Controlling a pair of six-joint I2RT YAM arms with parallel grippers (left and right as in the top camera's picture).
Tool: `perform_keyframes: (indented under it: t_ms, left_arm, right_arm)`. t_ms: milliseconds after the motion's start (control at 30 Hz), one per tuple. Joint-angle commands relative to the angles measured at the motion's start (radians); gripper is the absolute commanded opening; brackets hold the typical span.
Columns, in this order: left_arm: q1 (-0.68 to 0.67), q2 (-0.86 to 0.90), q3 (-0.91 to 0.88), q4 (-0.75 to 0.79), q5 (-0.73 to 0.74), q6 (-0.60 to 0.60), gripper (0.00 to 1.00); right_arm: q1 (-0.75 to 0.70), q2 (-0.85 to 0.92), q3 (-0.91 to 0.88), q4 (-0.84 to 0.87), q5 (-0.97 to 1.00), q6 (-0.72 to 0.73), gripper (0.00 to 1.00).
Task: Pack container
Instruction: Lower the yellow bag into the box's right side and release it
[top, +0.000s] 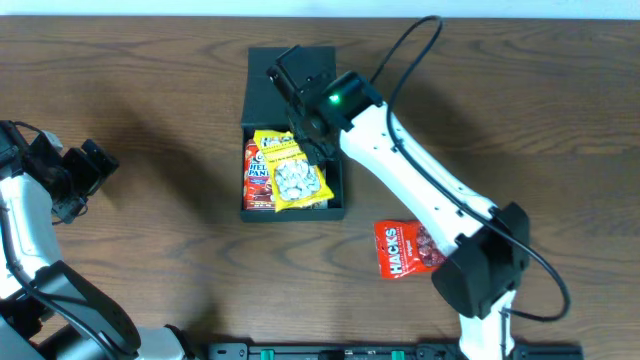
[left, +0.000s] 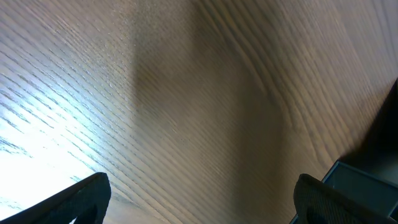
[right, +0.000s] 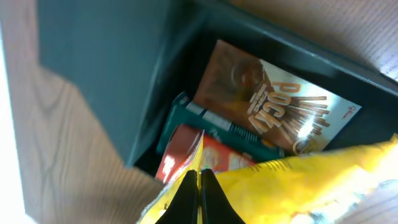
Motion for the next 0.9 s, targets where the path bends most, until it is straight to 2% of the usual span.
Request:
perform_keyframes:
  t_ms: [0,267,533,633,867]
  left_arm:
    - [0.001,-0.015,0.020,0.000,0.000,-0.008,0.95]
    - [0.001,-0.015,0.020,0.001,0.000,-0.008,0.95]
    - [0.001,-0.015,0.020,0.000,0.000,-0.008,0.95]
    - [0.001,-0.015,0.020,-0.001,0.003,-0.008,0.95]
    - [0.001,-0.015,0.020,-0.004,0.003,-0.008,0.95]
  right_arm:
    - [-0.024,0.009,0.008,-0.005,0.020,0.074,0.02]
    - [-0.060,0.009,0.008,-0.071,0.067,0.093,0.02]
    - [-0.066,0.013,0.008,-0.064,0.067,0.093,0.02]
    - [-0.069,0.017,0.008,-0.057,0.068,0.154,0.02]
    - [-0.085,0.018,0.008,-0.037,0.062,0.164,0.02]
